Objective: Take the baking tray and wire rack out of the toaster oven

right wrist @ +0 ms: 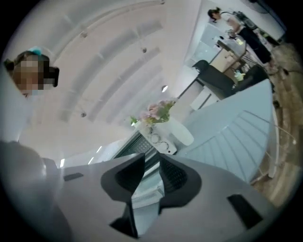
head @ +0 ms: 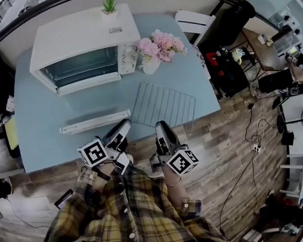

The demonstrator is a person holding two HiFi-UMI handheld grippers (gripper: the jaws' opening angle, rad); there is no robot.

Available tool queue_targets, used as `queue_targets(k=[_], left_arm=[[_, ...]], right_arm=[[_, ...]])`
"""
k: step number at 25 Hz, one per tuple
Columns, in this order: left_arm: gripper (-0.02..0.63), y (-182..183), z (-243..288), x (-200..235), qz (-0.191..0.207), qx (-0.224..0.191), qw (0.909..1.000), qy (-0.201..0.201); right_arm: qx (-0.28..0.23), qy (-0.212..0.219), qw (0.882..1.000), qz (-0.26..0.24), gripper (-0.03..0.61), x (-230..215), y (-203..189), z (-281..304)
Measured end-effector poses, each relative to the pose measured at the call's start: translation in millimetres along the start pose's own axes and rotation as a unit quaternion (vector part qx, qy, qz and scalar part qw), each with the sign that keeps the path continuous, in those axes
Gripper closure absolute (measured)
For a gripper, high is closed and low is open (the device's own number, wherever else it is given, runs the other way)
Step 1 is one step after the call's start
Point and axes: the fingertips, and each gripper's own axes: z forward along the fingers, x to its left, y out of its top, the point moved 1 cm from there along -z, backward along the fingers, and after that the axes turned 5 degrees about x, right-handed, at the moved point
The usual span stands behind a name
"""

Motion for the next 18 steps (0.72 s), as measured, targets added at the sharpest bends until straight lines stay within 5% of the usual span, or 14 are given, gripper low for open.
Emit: queue_targets(k=[4,9,18], left_arm=[[0.491,50.0,-28.5,-13.7,0.082,-0.045,0.9956,0.006],[0.491,121.1,-66.8,-7.9,0.128,-0.115,0.9839,0.049],[0.491,237.2,-108.0,32.4,0.126,-0.223,0.9616,0.098]], right_arm=[[0.035,0.052,0.996,-0.062,0.500,44.6,-4.7,50.4],[0.091,0.112,0.986,-0.082,0.500,93.2,-20.6,128.4],[0.156,0.108,0.981,-0.033,0.482,127.0,-58.5,244.3]])
